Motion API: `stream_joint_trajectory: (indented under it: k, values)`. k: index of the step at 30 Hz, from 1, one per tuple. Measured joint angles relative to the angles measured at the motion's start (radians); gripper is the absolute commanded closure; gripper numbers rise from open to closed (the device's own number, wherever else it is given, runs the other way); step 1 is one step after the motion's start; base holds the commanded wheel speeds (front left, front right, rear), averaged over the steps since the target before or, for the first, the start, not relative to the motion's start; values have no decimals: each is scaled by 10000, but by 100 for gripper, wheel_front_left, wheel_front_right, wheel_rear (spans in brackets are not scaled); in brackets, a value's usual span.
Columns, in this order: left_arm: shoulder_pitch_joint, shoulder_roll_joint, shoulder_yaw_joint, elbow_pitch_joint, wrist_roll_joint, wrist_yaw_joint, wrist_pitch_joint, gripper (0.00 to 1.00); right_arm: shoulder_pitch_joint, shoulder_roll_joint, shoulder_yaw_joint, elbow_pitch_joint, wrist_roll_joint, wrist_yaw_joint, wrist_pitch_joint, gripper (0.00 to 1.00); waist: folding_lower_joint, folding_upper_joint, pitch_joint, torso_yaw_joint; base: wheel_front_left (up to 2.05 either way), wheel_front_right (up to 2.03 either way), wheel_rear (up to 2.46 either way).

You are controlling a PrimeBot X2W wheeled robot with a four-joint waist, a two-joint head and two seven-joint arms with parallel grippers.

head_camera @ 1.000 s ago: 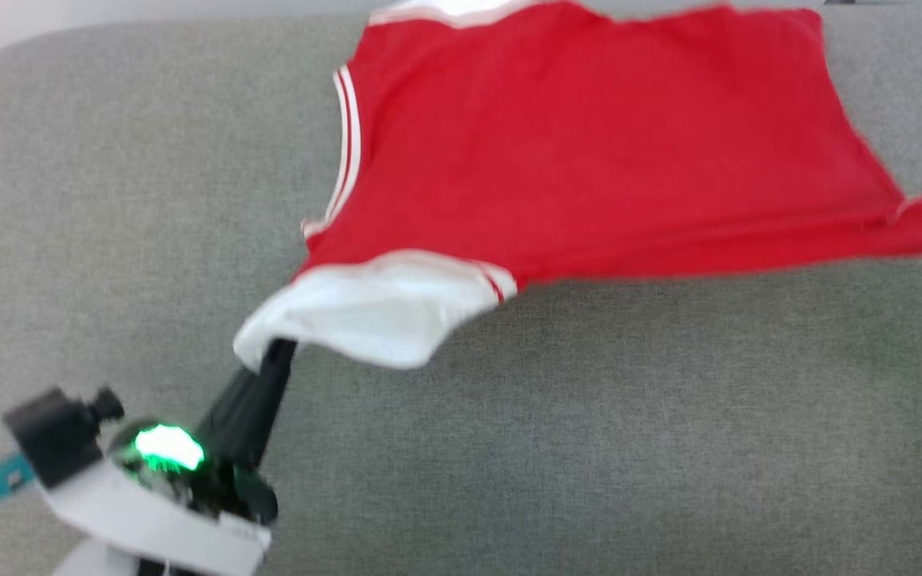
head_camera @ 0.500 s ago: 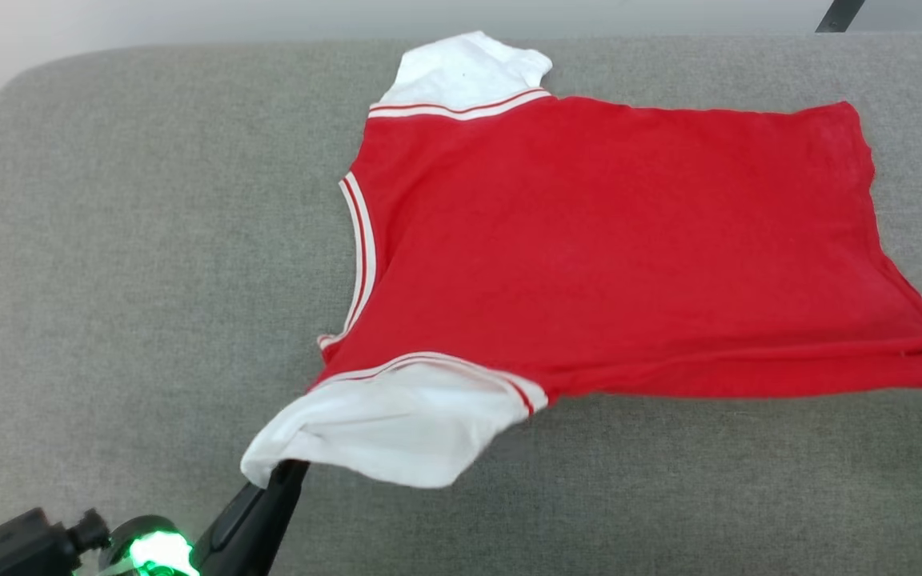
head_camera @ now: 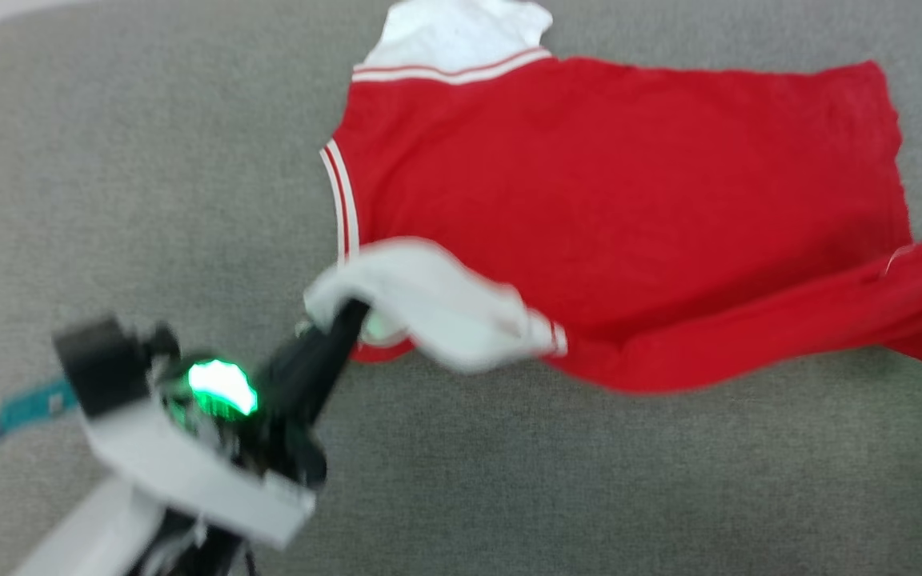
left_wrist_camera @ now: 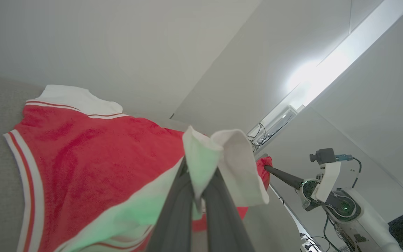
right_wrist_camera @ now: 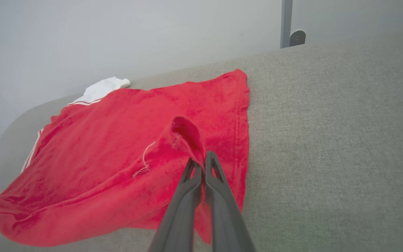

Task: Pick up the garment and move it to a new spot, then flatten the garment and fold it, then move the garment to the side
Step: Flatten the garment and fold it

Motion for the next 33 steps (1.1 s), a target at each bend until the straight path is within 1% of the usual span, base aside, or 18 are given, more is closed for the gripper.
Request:
stream_joint_trajectory:
  k: [6, 10, 13, 16, 19, 24, 25, 26, 27, 28, 29, 33]
  values:
    - [-2155, -303, -449, 1977, -600, 0, 38, 100, -1270, -38, 355, 1344, -267, 0, -249, 100, 0, 0, 669, -59, 0, 0, 0]
    - [-3035, -493, -570, 3114, -1099, 0, 56, 100, -1851, -35, 593, 1979, -332, 0, -449, 100, 0, -1, 1057, -106, 0, 0, 0]
    - [-3438, -602, -631, 3891, -1465, 0, 40, 100, -2278, -10, 796, 2479, -374, 0, -619, 100, 0, 0, 1280, -169, 0, 0, 0]
    - [-3683, -629, -788, 4472, -1542, 0, -2, 100, -2568, 13, 1106, 2928, -458, 0, -708, 100, 0, 0, 1437, -242, 0, 0, 0]
    - [-3817, -729, -1051, 4880, -1547, 0, -82, 100, -2601, 8, 1235, 3244, -537, 0, -853, 100, 0, 0, 1547, -271, 0, 0, 0]
    - [-4077, -696, -1540, 5382, -1457, -2, -94, 100, -2601, -8, 1361, 3511, -541, 0, -1231, 100, 0, 0, 1616, -285, 0, 0, 0]
    - [-4131, -704, -1616, 5486, -1457, -2, -117, 89, -2608, -21, 1417, 3545, -541, 0, -1290, 100, 0, 0, 1606, -288, 0, 0, 0]
    - [-4181, -704, -1691, 5599, -1453, -29, -128, 57, -2617, -35, 1478, 3572, -543, 0, -1358, 89, 0, 0, 1581, -290, 0, 0, 0]
    - [-4236, -704, -1774, 5699, -1434, -29, -167, 0, -2629, -46, 1505, 3624, -548, 0, -1446, 62, 0, 0, 1546, -290, 0, 0, 0]
    - [-4300, -685, -1877, 5772, -1417, -29, -163, 0, -2636, -65, 1540, 3662, -608, 0, -1534, 14, 0, 0, 1501, -287, 0, 0, 0]
    - [-4367, -631, -1987, 5858, -1363, -29, -150, 0, -2637, -88, 1576, 3699, -702, 0, -1624, 0, 0, 0, 1441, -284, 0, 0, 0]
    - [-4546, -142, -2345, 6048, -1112, -21, 13, 0, -2635, -196, 1465, 3787, -1206, 0, -2107, 0, 0, 0, 1116, -248, 0, 0, 0]
